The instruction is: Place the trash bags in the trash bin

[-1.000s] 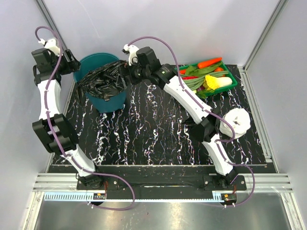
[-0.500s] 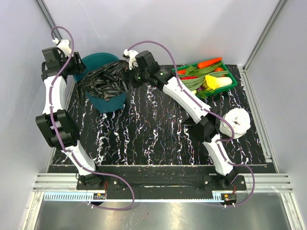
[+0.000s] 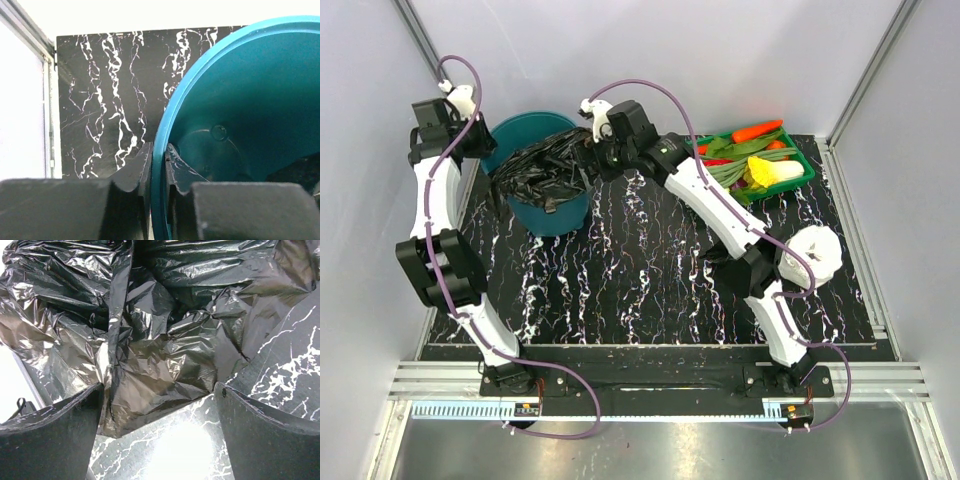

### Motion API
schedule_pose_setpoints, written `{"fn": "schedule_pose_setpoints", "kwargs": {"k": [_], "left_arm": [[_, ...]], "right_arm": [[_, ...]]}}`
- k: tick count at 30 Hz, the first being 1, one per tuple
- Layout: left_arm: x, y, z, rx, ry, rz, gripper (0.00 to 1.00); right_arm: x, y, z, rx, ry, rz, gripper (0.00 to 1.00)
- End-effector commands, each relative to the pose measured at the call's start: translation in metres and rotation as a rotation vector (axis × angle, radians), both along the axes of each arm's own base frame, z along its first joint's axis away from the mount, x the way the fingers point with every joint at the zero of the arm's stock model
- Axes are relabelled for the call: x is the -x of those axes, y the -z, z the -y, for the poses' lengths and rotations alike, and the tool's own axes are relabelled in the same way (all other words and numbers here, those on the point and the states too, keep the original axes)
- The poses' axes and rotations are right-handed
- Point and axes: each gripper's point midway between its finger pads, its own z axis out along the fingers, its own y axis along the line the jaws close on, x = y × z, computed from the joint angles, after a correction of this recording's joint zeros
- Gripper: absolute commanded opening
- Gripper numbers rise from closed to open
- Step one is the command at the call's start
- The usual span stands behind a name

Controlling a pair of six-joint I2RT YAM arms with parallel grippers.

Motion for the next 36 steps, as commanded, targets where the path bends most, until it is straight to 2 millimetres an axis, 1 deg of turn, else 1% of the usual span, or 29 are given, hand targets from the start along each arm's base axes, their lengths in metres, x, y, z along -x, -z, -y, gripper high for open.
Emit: {"fn": "schedule_pose_setpoints", "kwargs": {"k": [1, 2, 7, 8, 14, 16, 20, 21, 22, 26, 28, 31, 34, 35, 36], "left_arm": [[0.012, -0.005, 0.031, 0.034, 0.082, -0.029, 0.03], [0.013, -0.004, 0.037, 0.037, 0.091, -0.036, 0.00], [0.024, 0.000, 0.062, 0.045, 0.139, -0.051, 0.00], [0.027, -0.004, 0.068, 0.047, 0.147, -0.046, 0.00], [0.043, -0.003, 0.110, 0.058, 0.194, -0.052, 0.00], [0.047, -0.005, 0.124, 0.077, 0.207, -0.041, 0.00], [0.055, -0.006, 0.157, 0.110, 0.247, -0.039, 0.00], [0.055, -0.005, 0.161, 0.117, 0.252, -0.036, 0.00], [0.058, -0.006, 0.179, 0.119, 0.288, -0.036, 0.00], [0.064, -0.005, 0.217, 0.118, 0.373, -0.040, 0.00], [0.070, -0.004, 0.236, 0.139, 0.399, -0.058, 0.00], [0.078, -0.004, 0.257, 0.133, 0.446, -0.062, 0.00], [0.086, -0.004, 0.270, 0.132, 0.485, -0.070, 0.00], [0.088, -0.006, 0.272, 0.132, 0.496, -0.070, 0.03], [0.089, -0.007, 0.272, 0.129, 0.497, -0.069, 0.15]], "right_arm": [[0.006, -0.074, 0.033, -0.050, 0.016, 0.132, 0.97], [0.008, -0.076, 0.037, -0.044, 0.011, 0.137, 0.98], [0.017, -0.088, 0.064, 0.014, -0.020, 0.176, 0.99], [0.018, -0.089, 0.071, 0.026, -0.018, 0.176, 0.99], [0.012, -0.096, 0.118, 0.061, 0.023, 0.162, 0.99], [0.013, -0.097, 0.129, 0.059, 0.006, 0.149, 0.99], [0.024, -0.090, 0.142, 0.102, -0.066, 0.150, 0.99], [0.025, -0.089, 0.145, 0.117, -0.072, 0.163, 0.99], [0.025, -0.085, 0.148, 0.141, -0.076, 0.174, 0.99], [0.018, -0.079, 0.166, 0.202, -0.055, 0.207, 0.98], [0.015, -0.081, 0.174, 0.203, -0.059, 0.218, 0.96], [0.013, -0.082, 0.182, 0.227, -0.074, 0.252, 0.95], [0.010, -0.081, 0.189, 0.260, -0.099, 0.288, 0.93], [0.011, -0.080, 0.189, 0.266, -0.109, 0.293, 0.93], [0.011, -0.080, 0.191, 0.274, -0.120, 0.301, 0.93]]}}
